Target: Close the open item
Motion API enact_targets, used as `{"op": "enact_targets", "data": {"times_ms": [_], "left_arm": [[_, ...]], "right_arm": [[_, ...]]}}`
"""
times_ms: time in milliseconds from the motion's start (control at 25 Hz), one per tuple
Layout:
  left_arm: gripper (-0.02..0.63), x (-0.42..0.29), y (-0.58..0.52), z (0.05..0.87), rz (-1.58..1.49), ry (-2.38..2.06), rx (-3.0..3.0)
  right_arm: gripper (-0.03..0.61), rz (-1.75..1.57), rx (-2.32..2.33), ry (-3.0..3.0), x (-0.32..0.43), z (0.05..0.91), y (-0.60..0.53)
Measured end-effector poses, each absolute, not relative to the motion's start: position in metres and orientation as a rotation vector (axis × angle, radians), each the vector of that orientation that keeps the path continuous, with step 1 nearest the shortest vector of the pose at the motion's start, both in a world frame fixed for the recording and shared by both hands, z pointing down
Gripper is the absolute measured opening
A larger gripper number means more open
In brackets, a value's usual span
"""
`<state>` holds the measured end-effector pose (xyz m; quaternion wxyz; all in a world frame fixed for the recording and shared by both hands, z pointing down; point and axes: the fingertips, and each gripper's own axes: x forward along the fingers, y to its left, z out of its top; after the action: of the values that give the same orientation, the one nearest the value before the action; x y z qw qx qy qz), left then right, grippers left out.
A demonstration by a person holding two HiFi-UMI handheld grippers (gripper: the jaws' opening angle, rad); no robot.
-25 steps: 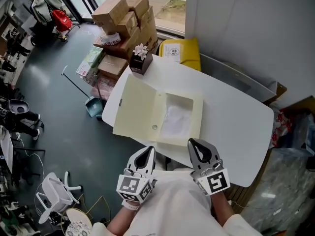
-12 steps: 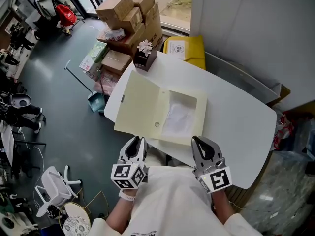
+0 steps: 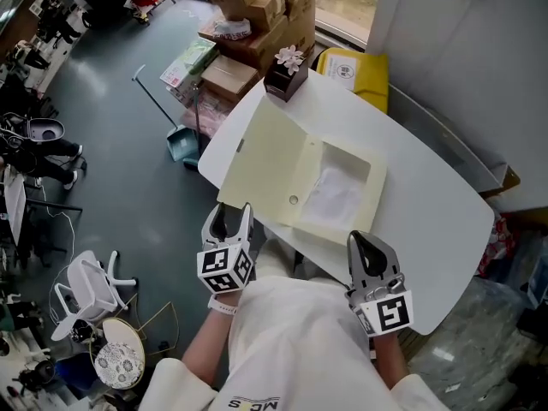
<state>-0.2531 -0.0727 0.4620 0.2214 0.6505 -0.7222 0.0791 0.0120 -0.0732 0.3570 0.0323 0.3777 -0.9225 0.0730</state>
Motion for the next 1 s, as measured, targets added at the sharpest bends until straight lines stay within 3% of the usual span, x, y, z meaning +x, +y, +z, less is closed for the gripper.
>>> {"op": "enact_targets", "data": {"times_ms": [640, 680, 800, 1000], "left_arm": [[0.261, -0.314, -0.085, 0.529, 0.178, -1.973, 1.656], [0.241, -0.314, -0.086, 0.53, 0.17, -1.968, 1.663], [0.065, -0.315, -0.089, 0.528, 0.175, -1.985, 1.699], [0.033, -0.299, -0.088, 0.52, 0.223, -1.963, 1.792]], "right_arm": [[0.014, 0.248, 1.044, -2.847, -0.031, 0.358, -0.071], [0.014, 0.244, 1.044, -2.846, -0.031, 0.358, -0.072], [0.014, 0.241, 1.052, -2.838, -0.03, 0.359, -0.072], [0.014, 0.245, 1.056, -2.833, -0.027, 0.359, -0.064]]}}
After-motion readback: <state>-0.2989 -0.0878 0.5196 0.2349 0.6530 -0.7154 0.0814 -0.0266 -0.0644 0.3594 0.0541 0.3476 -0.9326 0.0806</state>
